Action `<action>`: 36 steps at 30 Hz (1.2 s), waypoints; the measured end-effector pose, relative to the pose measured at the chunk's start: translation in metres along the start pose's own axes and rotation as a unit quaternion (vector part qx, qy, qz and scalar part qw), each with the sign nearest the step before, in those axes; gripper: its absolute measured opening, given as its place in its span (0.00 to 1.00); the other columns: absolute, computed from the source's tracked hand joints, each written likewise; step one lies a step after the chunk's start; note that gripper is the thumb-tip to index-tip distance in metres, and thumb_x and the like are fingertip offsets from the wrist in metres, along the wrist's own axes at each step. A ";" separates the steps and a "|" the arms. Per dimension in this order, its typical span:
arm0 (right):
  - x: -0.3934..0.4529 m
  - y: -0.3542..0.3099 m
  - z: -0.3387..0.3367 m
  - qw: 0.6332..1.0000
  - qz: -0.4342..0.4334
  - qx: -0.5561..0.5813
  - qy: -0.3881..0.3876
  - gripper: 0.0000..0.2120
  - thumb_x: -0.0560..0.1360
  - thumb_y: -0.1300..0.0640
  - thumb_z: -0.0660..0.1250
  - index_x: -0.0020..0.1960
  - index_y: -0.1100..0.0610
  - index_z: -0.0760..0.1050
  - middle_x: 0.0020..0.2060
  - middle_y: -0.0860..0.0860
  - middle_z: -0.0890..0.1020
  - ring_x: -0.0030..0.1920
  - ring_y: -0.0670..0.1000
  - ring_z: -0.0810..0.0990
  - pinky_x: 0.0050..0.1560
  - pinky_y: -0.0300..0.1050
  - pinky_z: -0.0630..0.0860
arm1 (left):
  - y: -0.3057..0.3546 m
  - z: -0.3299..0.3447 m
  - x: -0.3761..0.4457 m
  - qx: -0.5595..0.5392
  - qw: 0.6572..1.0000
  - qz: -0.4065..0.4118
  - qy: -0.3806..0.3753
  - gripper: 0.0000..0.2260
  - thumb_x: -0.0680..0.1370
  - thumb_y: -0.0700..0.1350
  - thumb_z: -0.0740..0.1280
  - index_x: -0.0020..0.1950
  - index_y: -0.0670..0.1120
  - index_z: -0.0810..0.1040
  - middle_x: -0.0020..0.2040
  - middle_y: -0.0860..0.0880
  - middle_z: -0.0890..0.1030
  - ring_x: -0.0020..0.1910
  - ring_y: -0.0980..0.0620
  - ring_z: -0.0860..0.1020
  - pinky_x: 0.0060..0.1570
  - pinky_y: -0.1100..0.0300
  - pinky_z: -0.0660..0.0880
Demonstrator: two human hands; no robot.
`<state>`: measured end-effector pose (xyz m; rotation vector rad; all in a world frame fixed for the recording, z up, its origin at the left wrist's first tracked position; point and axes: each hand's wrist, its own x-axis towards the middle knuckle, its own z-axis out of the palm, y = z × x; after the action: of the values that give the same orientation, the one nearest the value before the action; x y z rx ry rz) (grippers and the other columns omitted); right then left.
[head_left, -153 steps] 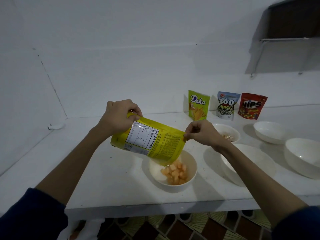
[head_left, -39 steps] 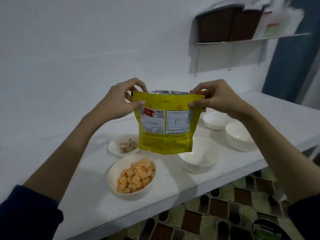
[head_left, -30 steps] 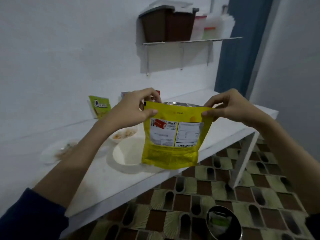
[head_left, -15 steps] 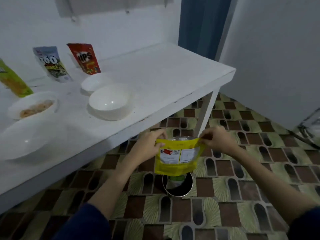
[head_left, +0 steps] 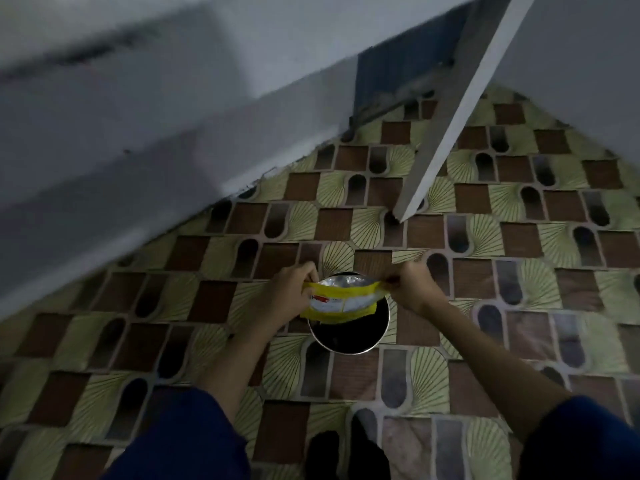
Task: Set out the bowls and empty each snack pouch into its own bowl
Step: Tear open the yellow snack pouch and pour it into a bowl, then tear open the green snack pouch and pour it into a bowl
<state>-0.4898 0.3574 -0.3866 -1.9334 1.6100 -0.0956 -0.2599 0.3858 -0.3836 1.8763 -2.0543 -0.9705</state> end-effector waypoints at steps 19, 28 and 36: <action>0.010 -0.035 -0.007 0.996 -0.013 -0.060 -0.061 0.10 0.72 0.58 0.67 0.51 0.61 0.78 0.46 0.59 0.80 0.49 0.59 0.78 0.45 0.47 0.76 | 0.024 -0.018 0.001 0.091 0.994 -0.027 -0.055 0.09 0.77 0.44 0.62 0.54 0.43 0.77 0.52 0.44 0.80 0.50 0.43 0.78 0.49 0.48 0.77; -0.095 -0.261 -0.247 0.972 -0.211 -0.106 -0.014 0.07 0.70 0.60 0.67 0.45 0.62 0.80 0.45 0.58 0.81 0.47 0.56 0.79 0.50 0.52 0.78 | 0.172 -0.272 -0.120 0.171 0.985 -0.017 0.019 0.09 0.76 0.44 0.63 0.54 0.44 0.77 0.54 0.44 0.78 0.51 0.46 0.77 0.49 0.56 0.73; -0.101 -0.460 -0.313 0.939 -0.332 -0.093 -0.005 0.07 0.68 0.58 0.72 0.43 0.62 0.82 0.30 0.50 0.80 0.35 0.51 0.80 0.39 0.40 0.76 | 0.139 -0.462 -0.229 0.204 0.954 -0.129 0.176 0.09 0.76 0.50 0.64 0.53 0.48 0.77 0.55 0.47 0.78 0.54 0.47 0.75 0.53 0.53 0.73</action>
<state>-0.2499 0.3557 0.1256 -2.5477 0.9190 -0.2097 -0.0780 0.4460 0.1146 2.3606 -1.9271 -0.2206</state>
